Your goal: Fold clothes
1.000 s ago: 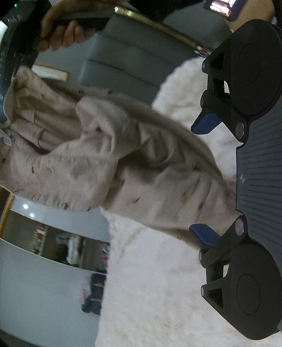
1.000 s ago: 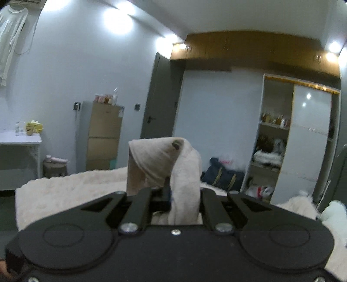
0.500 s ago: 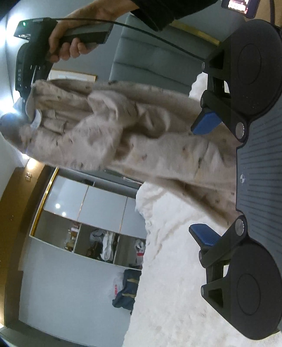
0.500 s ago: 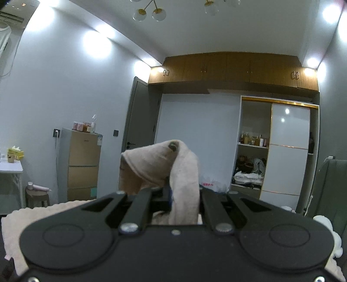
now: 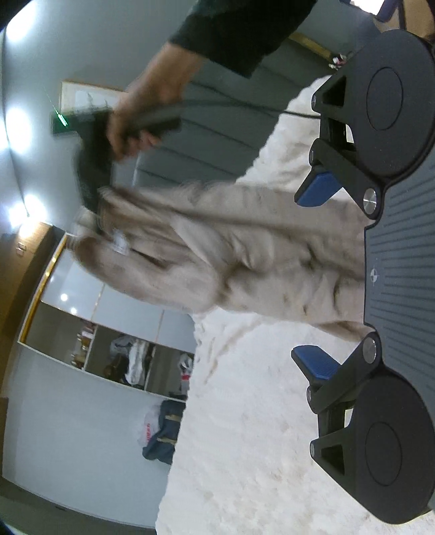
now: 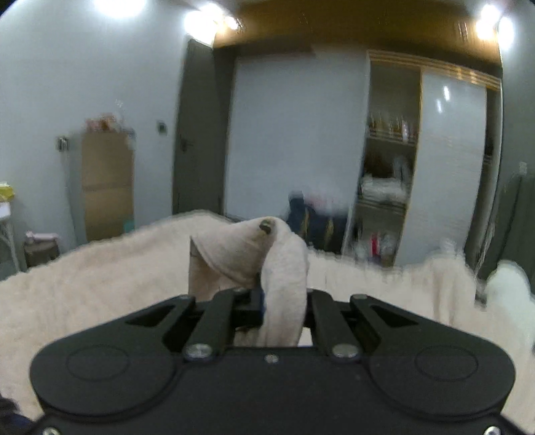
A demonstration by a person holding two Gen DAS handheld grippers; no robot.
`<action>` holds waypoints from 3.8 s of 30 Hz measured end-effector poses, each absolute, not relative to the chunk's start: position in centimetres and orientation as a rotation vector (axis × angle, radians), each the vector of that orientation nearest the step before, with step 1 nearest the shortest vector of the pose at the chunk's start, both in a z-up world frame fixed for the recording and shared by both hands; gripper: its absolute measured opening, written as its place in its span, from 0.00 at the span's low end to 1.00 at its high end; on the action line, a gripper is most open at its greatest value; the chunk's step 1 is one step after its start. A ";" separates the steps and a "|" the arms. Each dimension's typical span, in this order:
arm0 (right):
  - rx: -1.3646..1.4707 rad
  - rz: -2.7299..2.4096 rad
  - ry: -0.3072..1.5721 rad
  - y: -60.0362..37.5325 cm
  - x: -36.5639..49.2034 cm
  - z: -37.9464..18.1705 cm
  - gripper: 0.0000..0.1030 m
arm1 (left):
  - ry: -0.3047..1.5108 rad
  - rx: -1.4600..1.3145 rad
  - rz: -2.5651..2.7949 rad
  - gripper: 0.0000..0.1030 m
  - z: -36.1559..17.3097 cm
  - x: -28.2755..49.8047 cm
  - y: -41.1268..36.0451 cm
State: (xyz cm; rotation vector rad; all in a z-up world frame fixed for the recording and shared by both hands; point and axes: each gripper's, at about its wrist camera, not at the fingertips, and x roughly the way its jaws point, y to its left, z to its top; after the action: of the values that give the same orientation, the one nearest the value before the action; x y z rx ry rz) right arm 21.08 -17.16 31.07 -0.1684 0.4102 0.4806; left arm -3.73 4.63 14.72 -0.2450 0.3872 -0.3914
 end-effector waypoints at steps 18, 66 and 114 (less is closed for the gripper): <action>-0.056 0.302 0.817 -25.9 13.1 7.2 0.45 | 0.720 -0.249 -0.232 0.84 3.2 3.3 6.2; 0.303 0.340 0.779 -29.8 2.8 2.9 0.51 | 0.738 -0.226 0.086 0.53 7.0 3.1 15.7; 0.236 0.330 0.809 -29.1 2.8 2.8 0.51 | 0.930 -0.481 0.377 0.63 1.7 0.7 32.3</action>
State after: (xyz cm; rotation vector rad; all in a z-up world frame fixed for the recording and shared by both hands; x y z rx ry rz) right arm 2.76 -29.05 2.76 0.2361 0.8092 0.3304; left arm 0.67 32.32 1.66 -0.4813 0.9302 0.3769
